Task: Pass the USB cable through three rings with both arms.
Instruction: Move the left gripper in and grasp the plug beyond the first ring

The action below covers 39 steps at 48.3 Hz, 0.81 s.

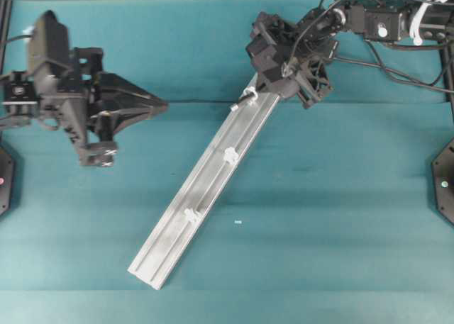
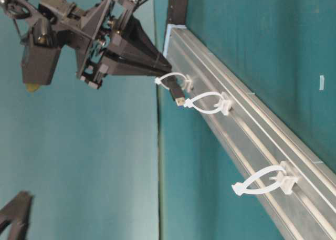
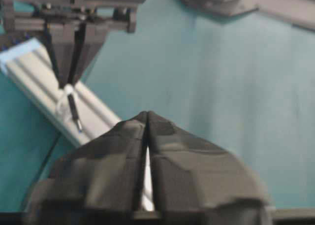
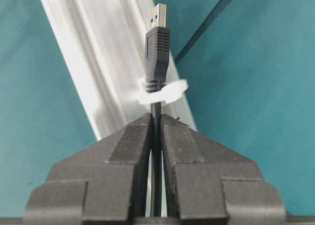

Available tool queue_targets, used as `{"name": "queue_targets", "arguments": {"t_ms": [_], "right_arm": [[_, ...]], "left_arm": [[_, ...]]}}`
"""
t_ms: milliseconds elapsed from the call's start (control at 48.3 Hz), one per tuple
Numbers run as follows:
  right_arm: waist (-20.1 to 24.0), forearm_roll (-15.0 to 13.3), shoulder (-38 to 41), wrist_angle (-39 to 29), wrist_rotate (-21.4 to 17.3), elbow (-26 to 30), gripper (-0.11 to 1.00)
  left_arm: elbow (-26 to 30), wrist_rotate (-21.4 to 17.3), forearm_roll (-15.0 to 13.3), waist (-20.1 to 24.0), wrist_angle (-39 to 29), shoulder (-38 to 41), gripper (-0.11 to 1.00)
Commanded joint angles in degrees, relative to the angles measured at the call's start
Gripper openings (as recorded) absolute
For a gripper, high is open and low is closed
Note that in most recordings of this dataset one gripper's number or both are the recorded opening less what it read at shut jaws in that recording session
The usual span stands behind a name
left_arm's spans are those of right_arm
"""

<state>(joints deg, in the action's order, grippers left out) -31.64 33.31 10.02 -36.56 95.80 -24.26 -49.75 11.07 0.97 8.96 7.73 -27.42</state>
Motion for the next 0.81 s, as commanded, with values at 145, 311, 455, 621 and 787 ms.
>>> {"name": "queue_targets", "arguments": {"t_ms": [145,311,455,621,787], "right_arm": [[1.1,0.5,1.0,-1.1,2.1,1.9,0.1],[1.1,0.4,0.8,-2.0,2.4,1.5,0.1],[1.2,0.5,0.7,-2.0,2.4,1.4,0.1],[1.2,0.6,0.7,-2.0,2.4,1.3,0.1],[1.1,0.5,0.7,-2.0,2.4,1.4,0.1]], "left_arm": [[3.2,0.7,0.1,1.2,0.4,6.1,0.55],[5.3,4.0,0.1,2.8,0.4,11.8,0.94],[7.1,5.3,0.1,4.7,0.7,16.3,0.91],[10.8,5.9,0.1,5.5,0.4,21.6,0.9],[14.3,6.8,0.1,5.6,0.4,27.8,0.9]]}}
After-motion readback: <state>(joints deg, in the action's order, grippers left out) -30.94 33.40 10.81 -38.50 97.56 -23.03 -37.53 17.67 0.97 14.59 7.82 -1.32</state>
